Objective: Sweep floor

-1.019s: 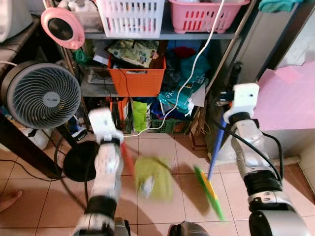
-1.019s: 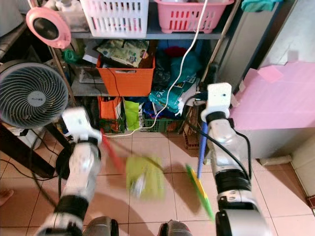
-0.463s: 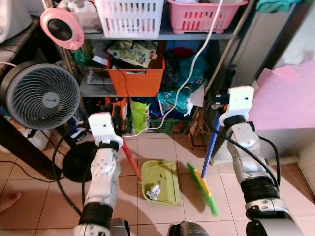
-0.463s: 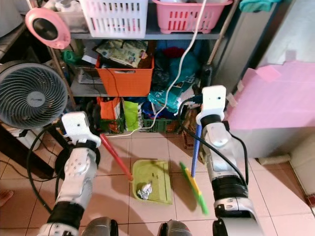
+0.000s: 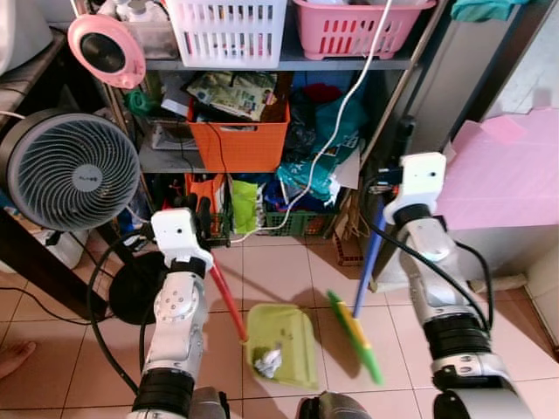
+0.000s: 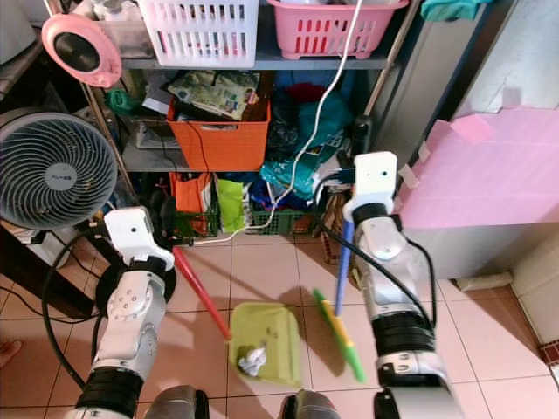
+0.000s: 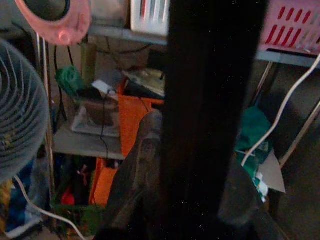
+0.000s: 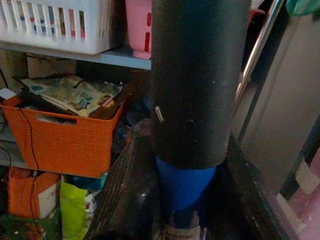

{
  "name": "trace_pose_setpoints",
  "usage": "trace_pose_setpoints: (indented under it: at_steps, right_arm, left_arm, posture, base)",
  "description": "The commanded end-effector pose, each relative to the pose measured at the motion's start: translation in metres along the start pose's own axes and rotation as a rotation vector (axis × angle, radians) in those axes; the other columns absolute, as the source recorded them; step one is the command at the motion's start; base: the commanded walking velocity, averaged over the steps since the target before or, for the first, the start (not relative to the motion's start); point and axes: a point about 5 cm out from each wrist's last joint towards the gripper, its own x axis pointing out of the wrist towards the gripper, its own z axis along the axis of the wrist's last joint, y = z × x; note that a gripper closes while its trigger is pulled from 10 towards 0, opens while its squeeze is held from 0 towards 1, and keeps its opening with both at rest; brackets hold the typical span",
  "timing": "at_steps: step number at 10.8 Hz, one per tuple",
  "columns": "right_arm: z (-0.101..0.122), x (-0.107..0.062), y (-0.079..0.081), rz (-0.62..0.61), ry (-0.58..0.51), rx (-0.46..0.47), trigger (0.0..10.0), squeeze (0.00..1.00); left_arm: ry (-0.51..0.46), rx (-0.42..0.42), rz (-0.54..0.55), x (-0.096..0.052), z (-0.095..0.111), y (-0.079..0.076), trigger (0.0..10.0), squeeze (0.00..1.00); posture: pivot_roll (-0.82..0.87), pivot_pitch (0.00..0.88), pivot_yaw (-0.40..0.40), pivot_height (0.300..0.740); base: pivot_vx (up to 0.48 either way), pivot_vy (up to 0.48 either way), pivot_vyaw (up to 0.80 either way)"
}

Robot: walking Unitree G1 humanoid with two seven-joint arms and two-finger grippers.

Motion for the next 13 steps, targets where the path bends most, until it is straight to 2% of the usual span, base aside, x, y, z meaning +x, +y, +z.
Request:
trace_pose_setpoints:
  at_steps: [1, 3, 5, 10, 13]
  right_arm:
    - [0.01, 0.002, -0.001, -0.007, -0.04, 0.012, 10.0, 0.0]
    - [0.007, -0.002, 0.001, -0.022, -0.031, 0.047, 10.0, 0.0]
    - [0.009, -0.005, 0.008, -0.006, -0.042, 0.058, 10.0, 0.0]
    - [0.007, -0.002, 0.005, -0.015, -0.021, 0.072, 10.0, 0.0]
    - [0.008, 0.0, 0.009, 0.009, -0.023, 0.071, 10.0, 0.0]
  left_arm:
    - [-0.059, -0.012, -0.004, 0.003, 0.016, -0.005, 10.0, 0.0]
    - [-0.1, 0.003, -0.003, 0.004, 0.032, 0.003, 10.0, 0.0]
    - [-0.09, 0.027, -0.009, -0.005, 0.04, 0.004, 10.0, 0.0]
    - [-0.036, 0.037, -0.017, -0.006, 0.037, -0.007, 10.0, 0.0]
    - [-0.019, 0.042, -0.016, -0.006, 0.037, -0.009, 10.0, 0.0]
  posture:
    - [-0.03, 0.033, -0.037, 0.74]
    - [-0.02, 0.021, -0.029, 0.74]
    - [-0.01, 0.005, -0.025, 0.74]
    - [-0.01, 0.013, -0.027, 0.74]
    - [-0.01, 0.009, -0.034, 0.74]
  base:
    - [0.0, 0.0, 0.0]
    - [0.0, 0.0, 0.0]
    - [0.0, 0.0, 0.0]
    - [0.0, 0.0, -0.2]
    - [-0.281, 0.0, 0.0]
